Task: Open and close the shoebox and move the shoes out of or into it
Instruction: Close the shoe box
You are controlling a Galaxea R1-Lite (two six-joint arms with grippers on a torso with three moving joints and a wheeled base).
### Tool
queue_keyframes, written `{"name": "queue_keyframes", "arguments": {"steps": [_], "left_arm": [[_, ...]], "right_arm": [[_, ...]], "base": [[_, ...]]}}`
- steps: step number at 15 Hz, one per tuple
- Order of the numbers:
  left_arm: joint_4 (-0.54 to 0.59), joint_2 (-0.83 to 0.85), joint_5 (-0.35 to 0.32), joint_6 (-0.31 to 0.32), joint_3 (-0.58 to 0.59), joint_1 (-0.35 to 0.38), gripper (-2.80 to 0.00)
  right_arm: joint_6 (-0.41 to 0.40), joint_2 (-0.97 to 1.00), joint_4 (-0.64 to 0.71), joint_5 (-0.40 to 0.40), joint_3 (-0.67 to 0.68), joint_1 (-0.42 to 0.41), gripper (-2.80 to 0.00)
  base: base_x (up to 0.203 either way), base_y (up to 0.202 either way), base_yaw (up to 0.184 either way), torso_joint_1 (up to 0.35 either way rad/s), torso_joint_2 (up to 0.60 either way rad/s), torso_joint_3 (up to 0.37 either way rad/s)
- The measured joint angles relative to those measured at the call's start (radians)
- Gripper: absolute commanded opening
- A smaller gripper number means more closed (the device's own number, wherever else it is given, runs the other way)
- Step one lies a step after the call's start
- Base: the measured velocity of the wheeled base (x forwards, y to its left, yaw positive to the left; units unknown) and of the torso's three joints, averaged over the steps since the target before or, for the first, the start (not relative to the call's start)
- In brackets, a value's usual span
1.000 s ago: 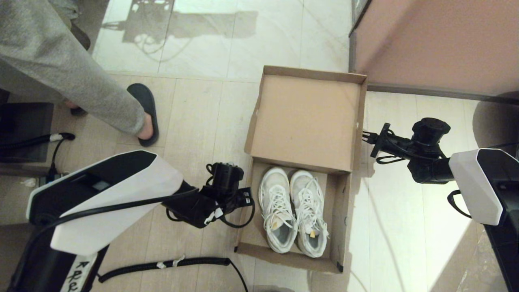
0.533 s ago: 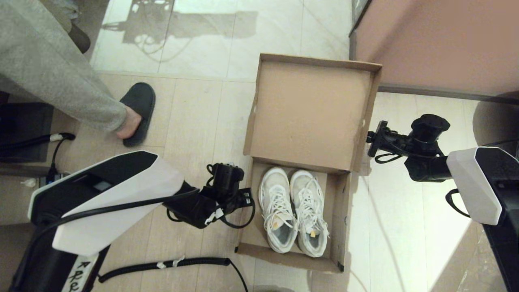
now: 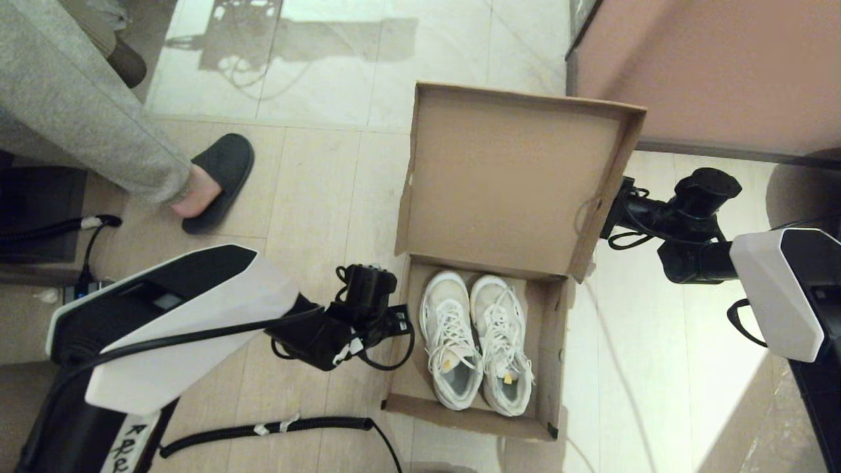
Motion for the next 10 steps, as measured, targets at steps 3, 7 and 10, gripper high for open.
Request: {"name": "queue_keyframes", "arguments": {"steps": [3, 7, 10], "left_arm": [[-0.001, 0.0, -0.001, 0.0, 0.0, -0.006, -2.8], [0.007, -0.01, 0.006, 0.003, 0.003, -0.006, -2.8], [0.057, -0.069, 0.051, 0.011, 0.025, -0.006, -2.8]], "right_arm": [[0.008, -0.036, -0.004, 0.072, 0.0, -0.002, -2.8], [0.112, -0.077, -0.144, 0.119, 0.002, -0.001, -2.8], [0.235, -0.086, -0.277, 0.124, 0.003, -0.005, -2.8]], "base": [[0.0, 0.0, 0.0, 0.0, 0.0, 0.0], [0.0, 0.0, 0.0, 0.0, 0.0, 0.0], [0.0, 0.0, 0.0, 0.0, 0.0, 0.0]]}}
